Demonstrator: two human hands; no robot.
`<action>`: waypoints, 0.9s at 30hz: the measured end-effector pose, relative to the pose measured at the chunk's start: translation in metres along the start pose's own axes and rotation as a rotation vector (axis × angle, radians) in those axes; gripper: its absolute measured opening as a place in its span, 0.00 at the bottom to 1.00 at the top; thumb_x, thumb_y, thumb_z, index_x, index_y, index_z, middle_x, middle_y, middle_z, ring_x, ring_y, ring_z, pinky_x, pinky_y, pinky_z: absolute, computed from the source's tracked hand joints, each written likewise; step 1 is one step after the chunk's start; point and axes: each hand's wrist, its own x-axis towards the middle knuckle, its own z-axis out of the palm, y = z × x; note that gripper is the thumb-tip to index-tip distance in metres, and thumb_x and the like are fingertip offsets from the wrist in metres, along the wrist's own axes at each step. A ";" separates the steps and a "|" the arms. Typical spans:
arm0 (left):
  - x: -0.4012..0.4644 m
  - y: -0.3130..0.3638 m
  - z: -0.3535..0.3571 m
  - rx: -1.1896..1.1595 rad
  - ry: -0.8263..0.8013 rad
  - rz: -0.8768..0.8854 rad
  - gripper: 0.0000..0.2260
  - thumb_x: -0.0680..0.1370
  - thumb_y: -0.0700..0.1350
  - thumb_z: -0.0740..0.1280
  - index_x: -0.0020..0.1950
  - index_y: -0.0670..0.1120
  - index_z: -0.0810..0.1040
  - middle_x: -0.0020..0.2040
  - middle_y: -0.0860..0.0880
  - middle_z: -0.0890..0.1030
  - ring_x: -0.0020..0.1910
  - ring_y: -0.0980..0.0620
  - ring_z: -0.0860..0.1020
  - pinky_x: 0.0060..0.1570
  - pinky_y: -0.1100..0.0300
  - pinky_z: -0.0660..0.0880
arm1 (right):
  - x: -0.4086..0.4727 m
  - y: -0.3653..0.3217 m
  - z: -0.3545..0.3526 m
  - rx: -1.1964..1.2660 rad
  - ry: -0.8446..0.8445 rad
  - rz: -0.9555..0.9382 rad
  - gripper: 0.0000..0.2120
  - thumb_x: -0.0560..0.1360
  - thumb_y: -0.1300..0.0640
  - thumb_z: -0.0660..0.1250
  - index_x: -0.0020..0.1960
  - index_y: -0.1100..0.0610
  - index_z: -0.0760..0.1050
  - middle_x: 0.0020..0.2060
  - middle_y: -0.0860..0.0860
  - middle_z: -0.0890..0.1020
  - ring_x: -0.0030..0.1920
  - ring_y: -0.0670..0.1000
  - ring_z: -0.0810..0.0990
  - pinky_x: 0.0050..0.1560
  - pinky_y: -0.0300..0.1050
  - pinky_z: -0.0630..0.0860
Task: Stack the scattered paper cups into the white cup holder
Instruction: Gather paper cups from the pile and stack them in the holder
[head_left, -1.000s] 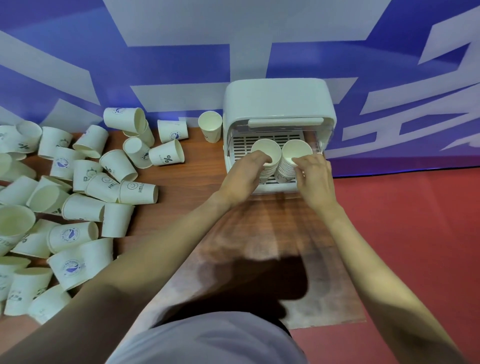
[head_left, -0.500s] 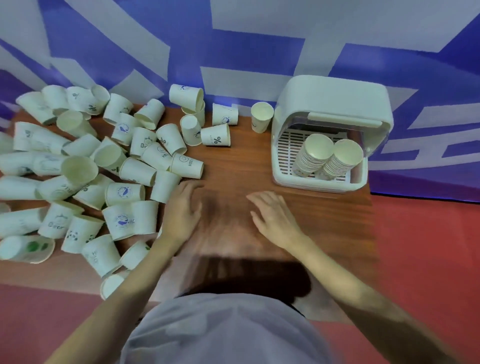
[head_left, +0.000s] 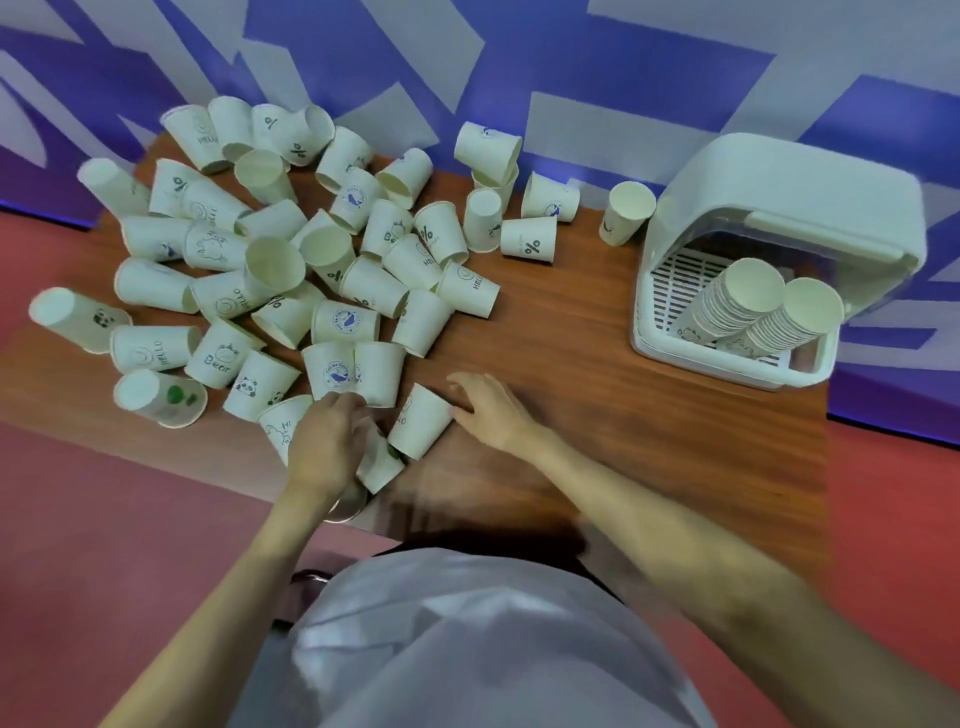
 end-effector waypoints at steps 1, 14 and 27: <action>0.000 -0.001 -0.001 0.013 -0.017 -0.011 0.09 0.72 0.36 0.68 0.52 0.38 0.78 0.45 0.38 0.78 0.45 0.37 0.76 0.39 0.49 0.72 | 0.004 -0.001 0.004 0.031 -0.017 0.033 0.21 0.77 0.57 0.65 0.69 0.59 0.68 0.61 0.55 0.77 0.63 0.55 0.73 0.65 0.51 0.68; 0.012 0.010 0.010 -0.068 -0.123 -0.013 0.14 0.70 0.29 0.64 0.54 0.38 0.78 0.50 0.38 0.79 0.49 0.38 0.78 0.44 0.54 0.70 | 0.002 0.019 0.010 0.244 0.142 0.177 0.05 0.75 0.63 0.67 0.49 0.62 0.79 0.45 0.54 0.83 0.47 0.51 0.79 0.51 0.53 0.76; 0.041 0.127 0.017 -0.313 -0.148 0.381 0.08 0.71 0.35 0.64 0.47 0.39 0.80 0.44 0.42 0.81 0.43 0.45 0.78 0.44 0.50 0.76 | -0.090 0.109 -0.083 0.218 0.665 0.282 0.06 0.72 0.65 0.70 0.48 0.61 0.81 0.42 0.52 0.83 0.42 0.50 0.80 0.46 0.46 0.76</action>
